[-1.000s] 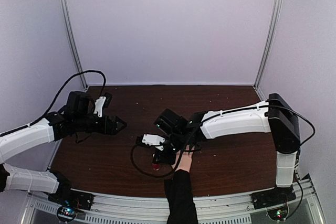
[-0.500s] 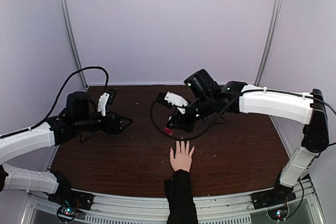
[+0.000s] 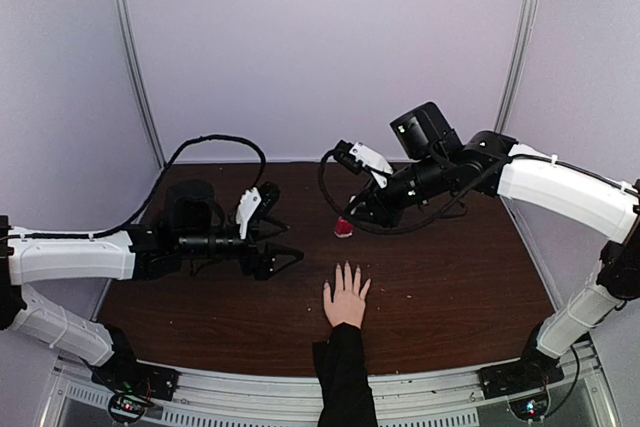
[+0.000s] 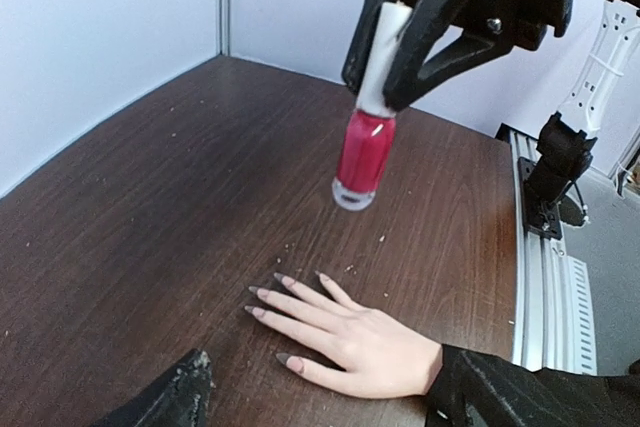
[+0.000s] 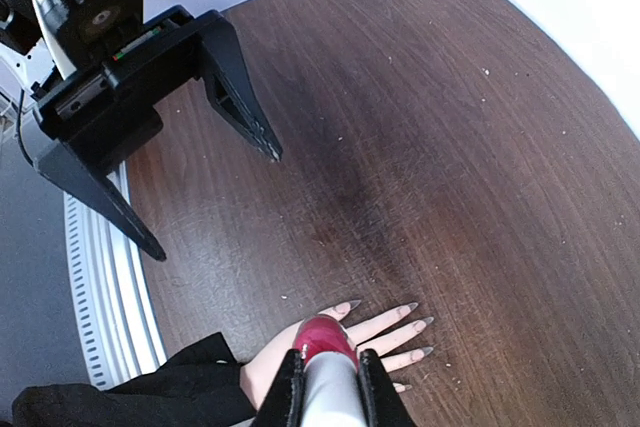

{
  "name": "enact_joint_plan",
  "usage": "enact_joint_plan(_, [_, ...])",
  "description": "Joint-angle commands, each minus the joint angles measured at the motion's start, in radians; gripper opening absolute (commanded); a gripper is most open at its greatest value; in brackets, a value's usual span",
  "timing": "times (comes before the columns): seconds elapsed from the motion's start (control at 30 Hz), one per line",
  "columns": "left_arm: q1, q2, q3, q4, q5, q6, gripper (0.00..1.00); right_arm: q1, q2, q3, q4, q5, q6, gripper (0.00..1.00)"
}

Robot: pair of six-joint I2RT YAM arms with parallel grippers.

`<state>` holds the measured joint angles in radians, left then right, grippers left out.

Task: Paint the nails
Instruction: Pass from the right arm to the left

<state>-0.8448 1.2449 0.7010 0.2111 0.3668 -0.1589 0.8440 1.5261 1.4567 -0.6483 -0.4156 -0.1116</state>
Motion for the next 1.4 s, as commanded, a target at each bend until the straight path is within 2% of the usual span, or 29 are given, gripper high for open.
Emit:
enact_joint_plan(0.0, [-0.032, 0.051, 0.050, 0.164, 0.032, 0.078, 0.83, 0.004, -0.029, 0.038, -0.005, -0.042, 0.081, 0.00])
enact_joint_plan(0.17, [-0.050, 0.120, 0.111, 0.165, 0.034, 0.107, 0.81, 0.010, -0.035, 0.019, 0.030, -0.056, 0.111, 0.00])
enact_joint_plan(0.47, [-0.076, 0.203, 0.115, 0.320, 0.049, 0.078, 0.76, 0.022, -0.021, 0.009, 0.089, -0.116, 0.163, 0.00])
enact_joint_plan(0.8, [-0.080, 0.218, 0.117, 0.337, -0.027, 0.069, 0.63, 0.042, -0.002, 0.012, 0.105, -0.121, 0.176, 0.00])
enact_joint_plan(0.97, [-0.080, 0.240, 0.135, 0.348, -0.020, 0.043, 0.58, 0.046, 0.007, 0.016, 0.114, -0.129, 0.181, 0.00])
enact_joint_plan(1.37, [-0.081, 0.280, 0.170, 0.371, -0.071, 0.010, 0.40, 0.047, 0.033, 0.034, 0.094, -0.068, 0.195, 0.00])
